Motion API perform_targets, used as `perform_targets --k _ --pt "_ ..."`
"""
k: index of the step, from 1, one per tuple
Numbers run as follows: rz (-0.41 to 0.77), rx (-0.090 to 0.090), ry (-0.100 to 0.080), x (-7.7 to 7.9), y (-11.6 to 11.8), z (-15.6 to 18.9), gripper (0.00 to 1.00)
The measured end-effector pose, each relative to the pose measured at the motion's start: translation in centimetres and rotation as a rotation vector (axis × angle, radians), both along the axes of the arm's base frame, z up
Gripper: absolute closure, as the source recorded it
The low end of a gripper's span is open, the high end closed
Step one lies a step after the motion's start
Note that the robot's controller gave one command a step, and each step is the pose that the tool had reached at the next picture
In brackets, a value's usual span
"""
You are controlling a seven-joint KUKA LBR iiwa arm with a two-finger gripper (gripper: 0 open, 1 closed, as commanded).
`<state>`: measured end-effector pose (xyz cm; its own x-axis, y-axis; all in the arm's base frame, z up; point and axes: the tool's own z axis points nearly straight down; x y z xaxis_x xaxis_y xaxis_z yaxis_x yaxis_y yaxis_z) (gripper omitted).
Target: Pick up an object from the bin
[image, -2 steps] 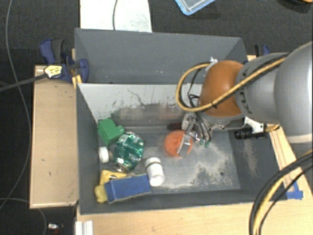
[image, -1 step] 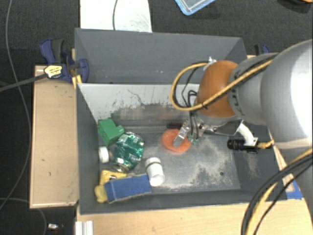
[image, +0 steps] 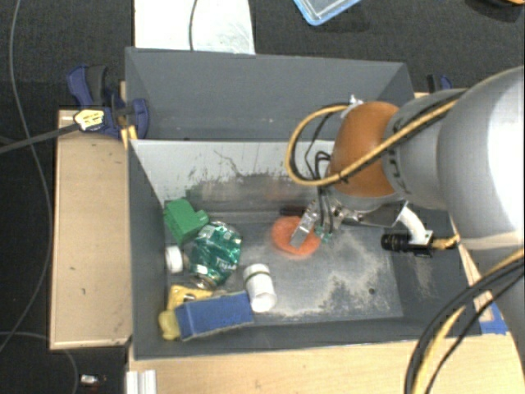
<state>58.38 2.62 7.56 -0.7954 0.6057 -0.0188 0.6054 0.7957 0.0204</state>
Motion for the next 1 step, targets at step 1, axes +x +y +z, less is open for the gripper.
perform_targets --k 1 --pt "0.001 0.000 0.007 -0.40 -0.08 1.62 1.00"
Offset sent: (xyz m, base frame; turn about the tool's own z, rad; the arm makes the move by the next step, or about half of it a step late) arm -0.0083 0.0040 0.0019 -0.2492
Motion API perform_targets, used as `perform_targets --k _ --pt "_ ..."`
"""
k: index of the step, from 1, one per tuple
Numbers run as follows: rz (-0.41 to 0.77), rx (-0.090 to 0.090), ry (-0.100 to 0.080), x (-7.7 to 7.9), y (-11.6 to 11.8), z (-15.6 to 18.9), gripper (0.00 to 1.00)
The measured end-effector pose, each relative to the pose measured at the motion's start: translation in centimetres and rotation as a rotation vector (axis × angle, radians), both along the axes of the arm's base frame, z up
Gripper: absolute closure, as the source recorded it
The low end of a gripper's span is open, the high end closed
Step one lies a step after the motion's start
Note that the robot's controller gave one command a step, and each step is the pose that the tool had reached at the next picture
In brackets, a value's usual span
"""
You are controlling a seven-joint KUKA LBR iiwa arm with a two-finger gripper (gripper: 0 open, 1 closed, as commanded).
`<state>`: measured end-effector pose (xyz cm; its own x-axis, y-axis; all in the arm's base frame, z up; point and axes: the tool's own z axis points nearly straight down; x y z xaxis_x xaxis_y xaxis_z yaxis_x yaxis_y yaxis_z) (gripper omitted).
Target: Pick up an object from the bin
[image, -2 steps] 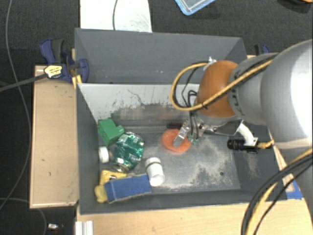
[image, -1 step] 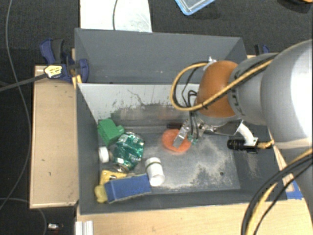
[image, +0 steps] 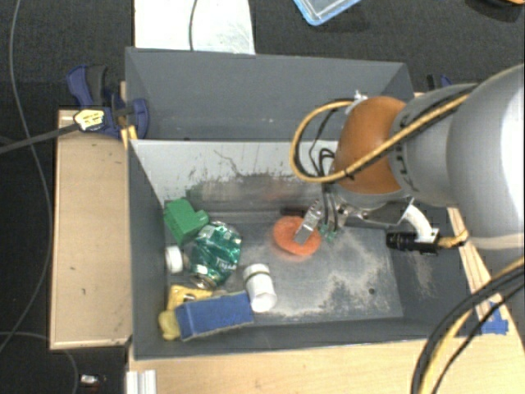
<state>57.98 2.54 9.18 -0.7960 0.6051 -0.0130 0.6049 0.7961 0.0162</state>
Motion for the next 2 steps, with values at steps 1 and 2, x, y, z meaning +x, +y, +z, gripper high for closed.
perform_targets --k 1,2 --pt "0.103 -0.003 -0.002 -0.1 0.2 3.3 1.00" --pt "0.140 -0.004 -0.003 -0.1 0.2 2.2 1.00"
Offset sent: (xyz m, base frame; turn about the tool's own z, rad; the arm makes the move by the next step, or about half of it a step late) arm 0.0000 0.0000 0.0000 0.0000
